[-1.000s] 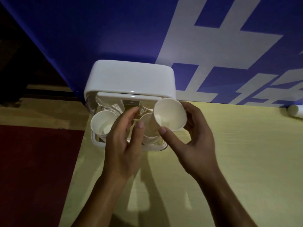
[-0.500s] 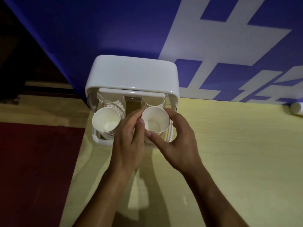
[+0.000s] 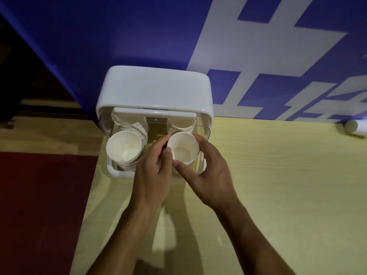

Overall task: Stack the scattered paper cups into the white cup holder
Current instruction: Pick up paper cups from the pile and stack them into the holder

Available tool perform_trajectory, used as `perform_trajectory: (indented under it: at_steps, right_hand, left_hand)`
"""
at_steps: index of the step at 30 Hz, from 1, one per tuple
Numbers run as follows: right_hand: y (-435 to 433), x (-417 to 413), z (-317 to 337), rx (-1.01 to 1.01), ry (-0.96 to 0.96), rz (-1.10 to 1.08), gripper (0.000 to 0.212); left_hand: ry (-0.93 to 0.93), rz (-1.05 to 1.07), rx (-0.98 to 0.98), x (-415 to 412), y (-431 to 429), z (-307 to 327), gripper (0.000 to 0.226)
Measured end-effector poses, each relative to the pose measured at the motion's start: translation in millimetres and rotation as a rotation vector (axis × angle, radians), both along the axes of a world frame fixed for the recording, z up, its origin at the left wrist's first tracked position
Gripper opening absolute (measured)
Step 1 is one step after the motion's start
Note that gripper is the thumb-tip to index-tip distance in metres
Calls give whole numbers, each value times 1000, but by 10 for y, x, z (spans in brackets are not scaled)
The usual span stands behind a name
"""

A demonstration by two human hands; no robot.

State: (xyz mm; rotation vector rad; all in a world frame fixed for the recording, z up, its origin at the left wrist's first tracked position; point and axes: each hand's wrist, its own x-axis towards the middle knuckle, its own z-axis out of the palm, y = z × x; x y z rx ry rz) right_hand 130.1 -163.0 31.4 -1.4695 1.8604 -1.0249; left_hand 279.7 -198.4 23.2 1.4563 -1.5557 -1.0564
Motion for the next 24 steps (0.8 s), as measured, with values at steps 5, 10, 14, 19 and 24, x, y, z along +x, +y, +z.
perform_trajectory:
  at_steps: [5,10,14,19,24]
  right_hand:
    - [199,-142,128,54,-16,-65,85]
    - [695,-858,191,104,-35,-308,62]
    - [1134,-1665,228,144,-134,-520,36]
    - [1658,-2755,92,164,-253,-796,25]
    - [2105,-3875,-139,193,-302,-885,11]
  left_hand:
    - [-25,41,-99,66,185,248,41]
    - [-63,-103,-401,-340,444,591,38]
    - [16,-349,-441,-1282,431,633,37]
    - [-99,-588,-349,-2864,421,424,40]
    - [-341,-698,-346,-4685,466,76,51]
